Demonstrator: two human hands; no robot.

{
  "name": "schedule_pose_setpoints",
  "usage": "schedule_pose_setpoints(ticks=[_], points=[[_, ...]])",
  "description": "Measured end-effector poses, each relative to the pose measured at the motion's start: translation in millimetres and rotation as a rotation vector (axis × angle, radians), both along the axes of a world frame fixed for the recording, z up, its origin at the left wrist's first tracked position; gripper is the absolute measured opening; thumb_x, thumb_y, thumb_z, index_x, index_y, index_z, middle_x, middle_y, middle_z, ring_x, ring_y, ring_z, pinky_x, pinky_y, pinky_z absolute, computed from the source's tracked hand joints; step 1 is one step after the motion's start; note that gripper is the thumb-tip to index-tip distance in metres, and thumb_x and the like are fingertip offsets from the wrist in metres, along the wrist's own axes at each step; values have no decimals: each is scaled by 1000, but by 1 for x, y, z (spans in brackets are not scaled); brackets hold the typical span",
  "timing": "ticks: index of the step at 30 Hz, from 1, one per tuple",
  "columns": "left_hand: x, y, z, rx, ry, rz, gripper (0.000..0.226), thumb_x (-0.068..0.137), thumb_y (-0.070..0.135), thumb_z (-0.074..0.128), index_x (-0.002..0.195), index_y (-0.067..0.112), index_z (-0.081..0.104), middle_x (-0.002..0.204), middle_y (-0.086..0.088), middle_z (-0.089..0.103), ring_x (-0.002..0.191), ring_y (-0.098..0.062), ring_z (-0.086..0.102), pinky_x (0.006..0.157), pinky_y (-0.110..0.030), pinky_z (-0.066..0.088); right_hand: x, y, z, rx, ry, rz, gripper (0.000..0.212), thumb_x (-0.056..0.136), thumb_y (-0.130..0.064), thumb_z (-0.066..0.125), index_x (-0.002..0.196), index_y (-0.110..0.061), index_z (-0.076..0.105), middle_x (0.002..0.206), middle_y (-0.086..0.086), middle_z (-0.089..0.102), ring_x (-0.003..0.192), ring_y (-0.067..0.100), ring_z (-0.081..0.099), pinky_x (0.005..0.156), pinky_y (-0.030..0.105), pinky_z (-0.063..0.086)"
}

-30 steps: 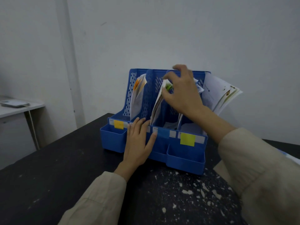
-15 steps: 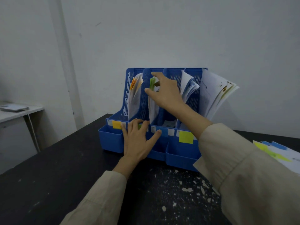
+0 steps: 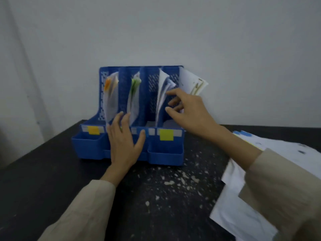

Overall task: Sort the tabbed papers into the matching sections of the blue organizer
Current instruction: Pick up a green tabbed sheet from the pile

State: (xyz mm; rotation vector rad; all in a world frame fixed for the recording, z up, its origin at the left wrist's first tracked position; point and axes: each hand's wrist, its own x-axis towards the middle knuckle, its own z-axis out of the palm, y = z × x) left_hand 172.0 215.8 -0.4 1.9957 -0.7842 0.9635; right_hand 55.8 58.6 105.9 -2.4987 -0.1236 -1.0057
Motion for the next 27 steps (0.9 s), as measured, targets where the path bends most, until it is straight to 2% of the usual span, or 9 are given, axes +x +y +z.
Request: schedule_pose_setpoints(ticks=[3, 7, 10, 14, 17, 19, 21, 24, 27], points=[[-27, -17, 10, 100, -157, -128, 45, 91, 36, 48, 129, 11, 47, 138, -15, 38, 128, -29, 35, 109, -58, 26, -49, -27, -16, 26, 49, -89, 34, 89, -19, 62, 122, -15, 56, 94, -2, 62, 79, 11, 63, 75, 20, 50], [-77, -46, 14, 277, -180, -419, 36, 92, 36, 46, 118, 12, 58, 135, -12, 45, 123, -26, 41, 109, -51, 28, -112, -63, -46, 76, 104, -277, 23, 87, -18, 64, 110, -15, 63, 87, -3, 65, 74, 7, 62, 69, 7, 45], [-113, -65, 4, 445, -129, -592, 39, 92, 42, 42, 118, 17, 58, 135, -7, 46, 123, -20, 40, 109, -46, 30, -149, -86, -68, 161, 140, -409, 18, 86, -15, 64, 104, -13, 65, 87, -3, 65, 77, 13, 64, 71, 17, 49], [-137, -77, -12, 661, -47, -753, 48, 91, 55, 33, 126, 28, 53, 141, 4, 41, 128, -7, 34, 114, -42, 24, -182, -116, -89, 267, 113, -624, 16, 85, -17, 63, 100, -14, 67, 86, -3, 65, 78, 15, 64, 81, 36, 53], [-142, -78, -20, 756, 47, -842, 61, 87, 70, 21, 133, 37, 43, 146, 13, 32, 131, 2, 27, 116, -36, 19, -200, -141, -92, 231, 253, -838, 25, 86, -25, 63, 108, -15, 64, 103, 3, 66, 94, 21, 63, 90, 36, 48], [-147, -78, -24, 824, 76, -886, 66, 85, 74, 14, 138, 41, 36, 148, 20, 26, 134, 7, 20, 118, -29, 6, -212, -157, -95, 203, 408, -986, 35, 88, -30, 60, 117, -12, 60, 118, 10, 60, 108, 27, 57, 92, 36, 43], [-152, -79, -28, 898, 82, -916, 67, 84, 74, 11, 140, 44, 31, 147, 26, 21, 135, 13, 13, 115, -19, -6, -225, -169, -100, 200, 551, -1111, 43, 89, -37, 57, 122, -8, 55, 125, 16, 53, 115, 34, 50, 92, 38, 41], [-157, -79, -34, 980, 97, -957, 69, 82, 76, 6, 142, 47, 22, 148, 30, 15, 134, 18, 6, 113, -17, -11, -236, -180, -108, 253, 685, -1213, 58, 88, -52, 53, 120, -4, 53, 126, 20, 47, 118, 40, 44, 92, 44, 41], [-159, -78, -37, 1005, 147, -977, 71, 79, 80, 4, 141, 48, 19, 149, 29, 14, 134, 18, 5, 116, -22, -5, -237, -184, -111, 300, 610, -1206, 57, 81, -55, 62, 101, -2, 56, 114, 21, 53, 109, 41, 50, 82, 39, 43]])
